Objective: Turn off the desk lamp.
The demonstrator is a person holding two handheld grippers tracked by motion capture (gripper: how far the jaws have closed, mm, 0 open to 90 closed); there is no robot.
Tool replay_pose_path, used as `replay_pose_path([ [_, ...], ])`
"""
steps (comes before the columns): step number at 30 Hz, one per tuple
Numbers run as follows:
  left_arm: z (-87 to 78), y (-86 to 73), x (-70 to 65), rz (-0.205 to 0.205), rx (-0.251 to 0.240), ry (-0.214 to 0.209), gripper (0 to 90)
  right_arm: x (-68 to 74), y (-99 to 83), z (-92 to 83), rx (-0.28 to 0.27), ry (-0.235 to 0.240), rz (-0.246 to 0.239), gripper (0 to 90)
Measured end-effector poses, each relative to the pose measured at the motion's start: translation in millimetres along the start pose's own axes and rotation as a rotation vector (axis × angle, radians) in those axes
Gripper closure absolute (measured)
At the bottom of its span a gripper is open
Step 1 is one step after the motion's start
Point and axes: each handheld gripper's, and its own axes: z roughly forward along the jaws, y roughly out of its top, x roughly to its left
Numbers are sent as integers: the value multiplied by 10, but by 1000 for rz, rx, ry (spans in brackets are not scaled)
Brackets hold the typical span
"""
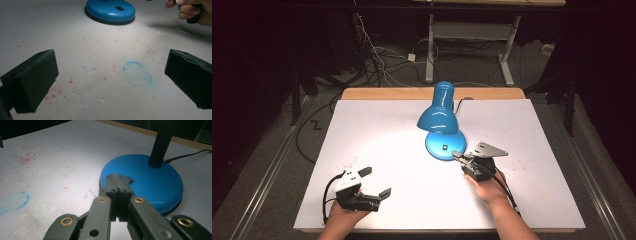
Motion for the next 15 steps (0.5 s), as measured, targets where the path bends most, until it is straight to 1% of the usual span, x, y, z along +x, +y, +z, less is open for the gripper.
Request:
replay_pose_path([
  [1, 0, 0, 0, 0, 0, 0, 0, -3, 7, 15, 2, -1, 6, 900],
  [2, 11, 2, -14, 18, 7, 4, 0, -13, 14, 30, 2, 1, 6, 900],
  [3, 11, 2, -14, 18, 7, 4, 0, -13, 14, 30, 2, 1, 6, 900],
  [4, 16, 8, -33, 35, 3, 17, 0, -27, 27, 62, 1, -1, 12, 900],
  [5, 17, 11, -40, 39, -2, 20, 0, -35, 32, 79, 2, -1, 14, 900],
  [6, 17, 11, -40, 39, -2, 20, 0, -43, 36, 96, 3, 0, 17, 900],
  [8, 19, 15, -50, 54, -6, 25, 0, -61, 45, 131, 9, 6, 22, 900],
  [9, 27, 15, -58, 64, -4, 18, 0, -67, 50, 147, 15, 8, 26, 900],
  [11, 38, 16, -59, 66, 9, 6, 0, -82, 59, 178, 18, 11, 29, 900],
  [13, 42, 17, -63, 68, 16, 6, 0, -93, 70, 209, 19, 21, 28, 900],
  [14, 45, 31, -62, 61, 29, 7, 0, -93, 75, 223, 20, 20, 30, 900],
  [15, 38, 39, -56, 54, 26, 5, 0, -98, 81, 240, 19, 26, 31, 900],
])
